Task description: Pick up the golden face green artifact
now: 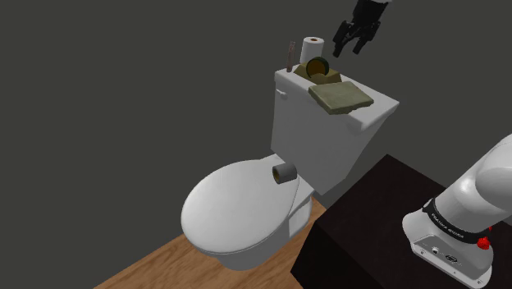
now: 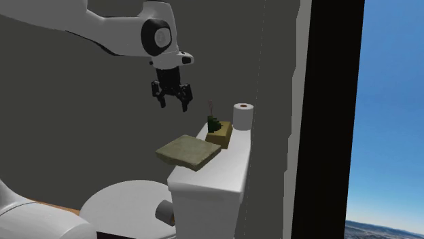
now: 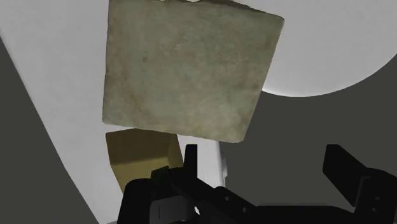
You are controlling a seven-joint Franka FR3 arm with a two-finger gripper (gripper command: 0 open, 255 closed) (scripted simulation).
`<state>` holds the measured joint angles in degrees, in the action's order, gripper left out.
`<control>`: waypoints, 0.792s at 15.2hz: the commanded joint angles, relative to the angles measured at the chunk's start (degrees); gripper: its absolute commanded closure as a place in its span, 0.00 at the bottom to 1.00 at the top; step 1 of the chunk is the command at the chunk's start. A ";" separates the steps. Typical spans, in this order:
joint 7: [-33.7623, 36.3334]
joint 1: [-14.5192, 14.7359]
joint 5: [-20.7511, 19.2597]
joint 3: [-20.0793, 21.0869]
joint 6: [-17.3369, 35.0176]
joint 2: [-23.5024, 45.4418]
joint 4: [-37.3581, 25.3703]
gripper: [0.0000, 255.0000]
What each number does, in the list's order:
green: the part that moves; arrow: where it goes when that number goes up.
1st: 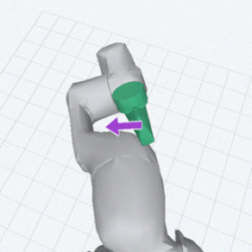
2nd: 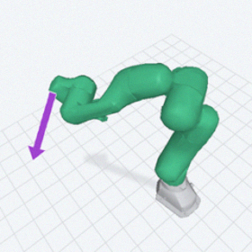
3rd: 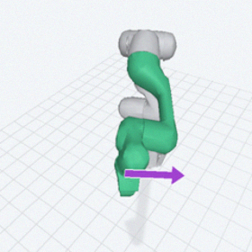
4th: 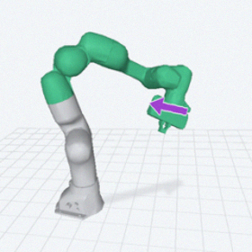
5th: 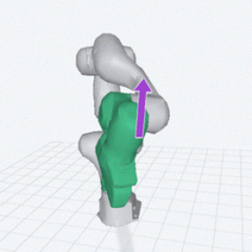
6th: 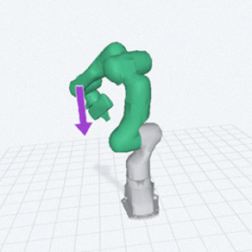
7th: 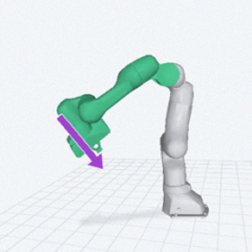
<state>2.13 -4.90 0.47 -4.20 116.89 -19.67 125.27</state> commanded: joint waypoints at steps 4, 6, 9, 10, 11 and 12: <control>-1.51 -1.17 0.06 -1.94 5.20 9.39 -5.02 0.00; -2.05 -1.59 0.33 -2.61 6.85 13.26 -7.54 0.00; -2.90 -2.29 0.99 -3.52 8.90 19.17 -11.85 0.00; -3.19 -2.56 1.27 -3.80 9.45 21.16 -13.43 0.00; -3.49 -2.84 1.57 -4.05 9.95 23.17 -15.08 0.00; -3.78 -3.13 1.89 -4.29 10.37 25.19 -16.81 0.00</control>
<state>-1.44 -7.79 2.09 -8.28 126.59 3.55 109.92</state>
